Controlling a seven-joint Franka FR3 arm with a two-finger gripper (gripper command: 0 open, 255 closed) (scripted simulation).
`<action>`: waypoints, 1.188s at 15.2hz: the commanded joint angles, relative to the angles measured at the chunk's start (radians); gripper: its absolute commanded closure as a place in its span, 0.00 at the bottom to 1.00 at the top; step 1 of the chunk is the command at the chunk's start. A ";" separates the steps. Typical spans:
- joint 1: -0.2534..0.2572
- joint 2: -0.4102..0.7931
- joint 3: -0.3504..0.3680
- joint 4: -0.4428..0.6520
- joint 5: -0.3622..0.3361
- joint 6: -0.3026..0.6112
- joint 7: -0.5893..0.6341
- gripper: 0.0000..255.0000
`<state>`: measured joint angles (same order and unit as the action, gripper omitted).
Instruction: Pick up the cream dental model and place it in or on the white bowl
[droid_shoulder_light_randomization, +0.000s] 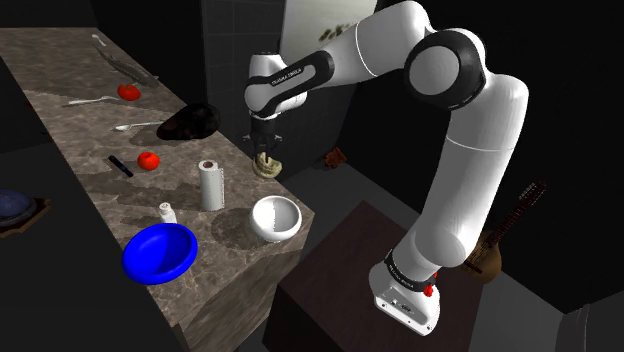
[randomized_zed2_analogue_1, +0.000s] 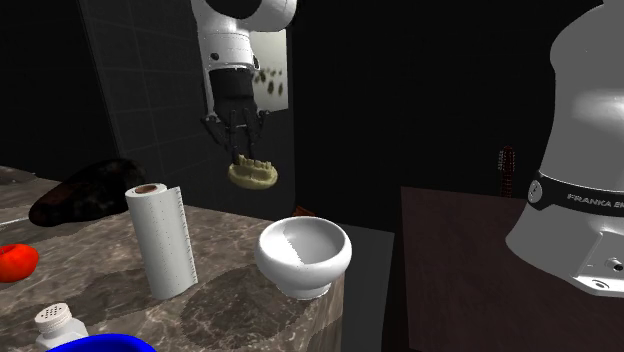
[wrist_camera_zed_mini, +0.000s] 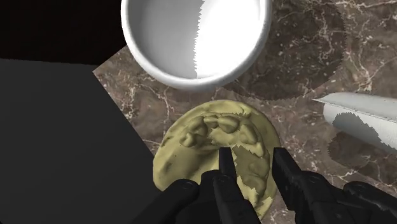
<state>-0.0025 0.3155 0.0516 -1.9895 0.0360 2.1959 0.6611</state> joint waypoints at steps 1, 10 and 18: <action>0.011 -0.073 0.008 -0.094 0.005 0.022 0.017 1.00; 0.071 -0.328 0.065 -0.416 0.045 0.094 0.104 1.00; 0.072 -0.242 0.065 -0.441 0.039 0.206 0.104 1.00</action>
<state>0.0689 0.0633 0.1163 -2.4255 0.0758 2.3856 0.7644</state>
